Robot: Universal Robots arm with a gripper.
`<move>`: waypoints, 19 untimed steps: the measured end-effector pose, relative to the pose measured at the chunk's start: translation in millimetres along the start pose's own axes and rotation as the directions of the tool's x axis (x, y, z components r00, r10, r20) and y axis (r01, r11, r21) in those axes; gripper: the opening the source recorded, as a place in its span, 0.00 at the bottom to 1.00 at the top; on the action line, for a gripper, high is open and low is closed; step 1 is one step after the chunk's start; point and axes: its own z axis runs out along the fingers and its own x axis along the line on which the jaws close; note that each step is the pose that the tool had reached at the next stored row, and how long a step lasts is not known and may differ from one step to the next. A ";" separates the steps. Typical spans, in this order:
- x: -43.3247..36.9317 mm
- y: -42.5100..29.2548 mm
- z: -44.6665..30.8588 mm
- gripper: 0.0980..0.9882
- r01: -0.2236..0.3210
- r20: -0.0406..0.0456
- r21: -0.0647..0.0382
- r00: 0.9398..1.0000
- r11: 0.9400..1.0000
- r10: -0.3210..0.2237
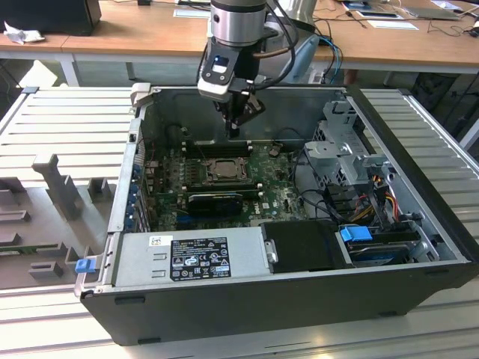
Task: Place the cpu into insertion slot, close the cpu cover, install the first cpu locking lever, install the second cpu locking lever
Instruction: 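Install the first cpu locking lever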
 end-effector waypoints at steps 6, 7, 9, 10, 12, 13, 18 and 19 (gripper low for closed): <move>0.0 0.0 0.0 0.01 0.050 0.000 -0.001 0.999 0.999 -0.050; 0.0 0.0 0.0 0.01 0.058 0.000 -0.001 0.998 0.998 -0.058; 0.0 0.0 0.0 0.01 0.073 -0.001 -0.001 0.997 0.997 -0.073; 0.0 0.0 0.0 0.01 0.084 -0.001 -0.001 0.996 0.996 -0.084; 0.0 0.0 0.0 0.01 0.107 -0.001 -0.002 0.994 0.994 -0.107; 0.0 0.0 0.0 0.01 0.117 -0.001 -0.002 0.993 0.993 -0.117; 0.0 0.0 0.0 0.01 0.158 -0.001 -0.003 0.987 0.987 -0.158; 0.0 0.0 0.0 0.01 0.166 -0.001 -0.003 0.986 0.986 -0.166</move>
